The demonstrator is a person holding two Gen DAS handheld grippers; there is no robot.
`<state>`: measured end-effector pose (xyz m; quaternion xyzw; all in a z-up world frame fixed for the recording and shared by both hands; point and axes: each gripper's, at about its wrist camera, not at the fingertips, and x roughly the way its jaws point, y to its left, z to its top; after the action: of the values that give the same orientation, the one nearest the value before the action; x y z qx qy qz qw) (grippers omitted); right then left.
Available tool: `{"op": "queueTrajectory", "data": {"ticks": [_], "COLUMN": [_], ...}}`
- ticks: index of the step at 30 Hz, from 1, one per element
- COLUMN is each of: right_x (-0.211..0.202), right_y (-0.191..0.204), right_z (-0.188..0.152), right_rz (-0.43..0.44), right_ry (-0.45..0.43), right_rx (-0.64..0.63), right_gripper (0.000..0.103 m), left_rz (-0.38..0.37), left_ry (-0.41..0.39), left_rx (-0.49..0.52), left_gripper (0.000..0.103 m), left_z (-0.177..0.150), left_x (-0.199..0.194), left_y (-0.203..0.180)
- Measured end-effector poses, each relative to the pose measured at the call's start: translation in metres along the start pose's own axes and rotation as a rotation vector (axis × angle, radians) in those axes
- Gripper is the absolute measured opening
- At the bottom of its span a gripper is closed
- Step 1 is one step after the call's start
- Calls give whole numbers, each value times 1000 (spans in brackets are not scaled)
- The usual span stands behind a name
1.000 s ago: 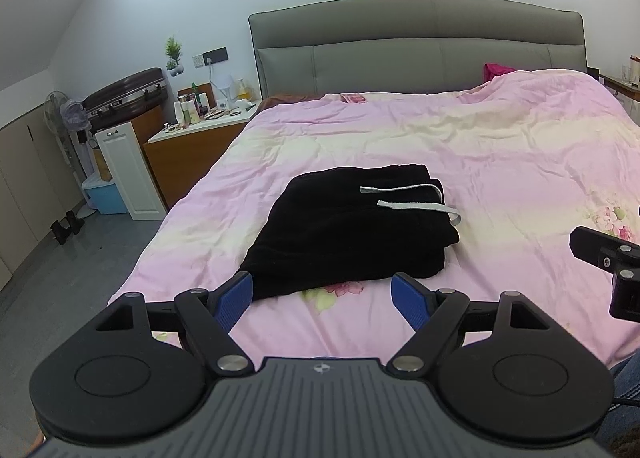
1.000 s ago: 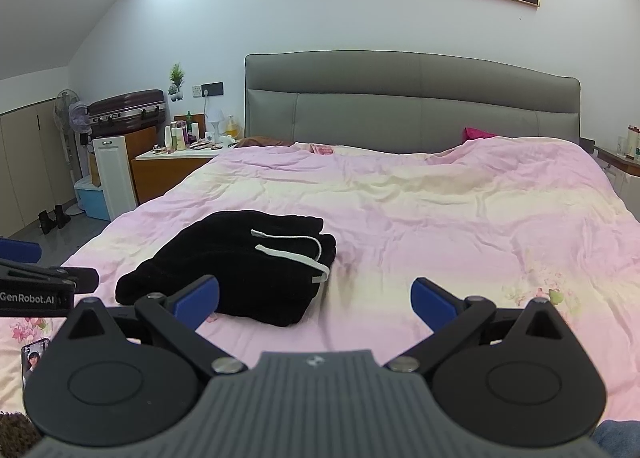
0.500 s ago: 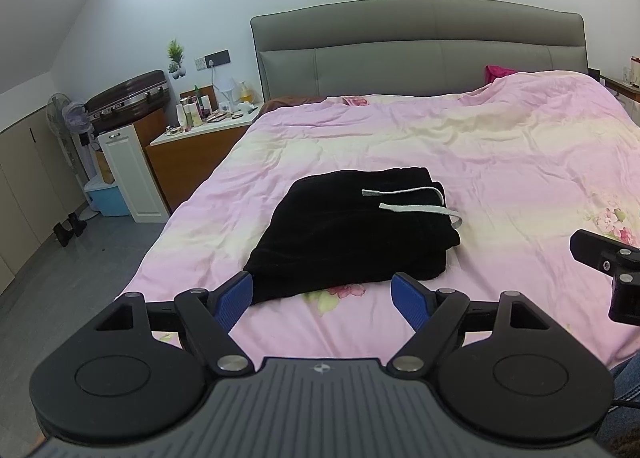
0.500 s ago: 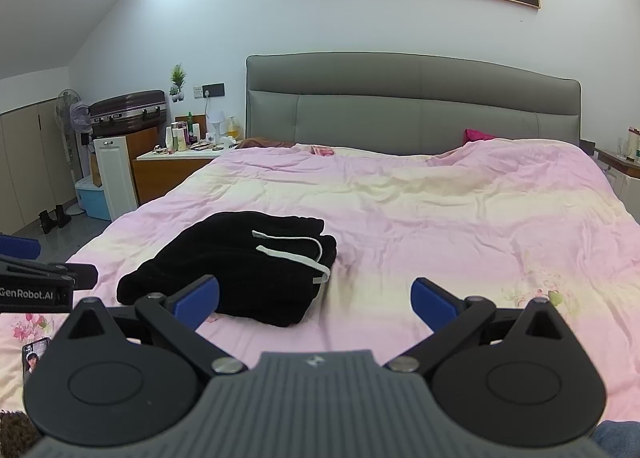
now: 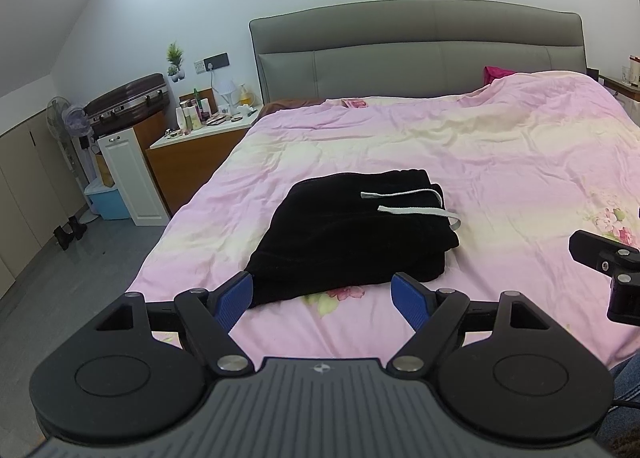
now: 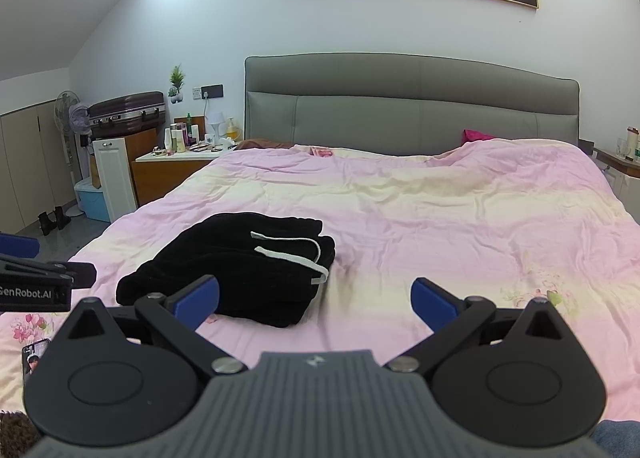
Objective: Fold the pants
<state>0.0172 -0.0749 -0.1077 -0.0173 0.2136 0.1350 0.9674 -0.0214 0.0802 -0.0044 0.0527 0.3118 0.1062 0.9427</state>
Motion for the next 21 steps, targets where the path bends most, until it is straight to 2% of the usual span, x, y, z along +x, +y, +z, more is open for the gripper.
{"op": "queueTrajectory", "data": {"ticks": [21], "right_x": [-5], "right_y": [1], "right_z": [3], "right_rz": [-4], "right_ry": [-9], "right_rx": [0], "right_gripper": [98], "left_rz": [-23], "left_ry": [-17], "left_rx": [1], "left_gripper": [92], "left_z": [10], "left_x": [-5], "left_y": [8]}}
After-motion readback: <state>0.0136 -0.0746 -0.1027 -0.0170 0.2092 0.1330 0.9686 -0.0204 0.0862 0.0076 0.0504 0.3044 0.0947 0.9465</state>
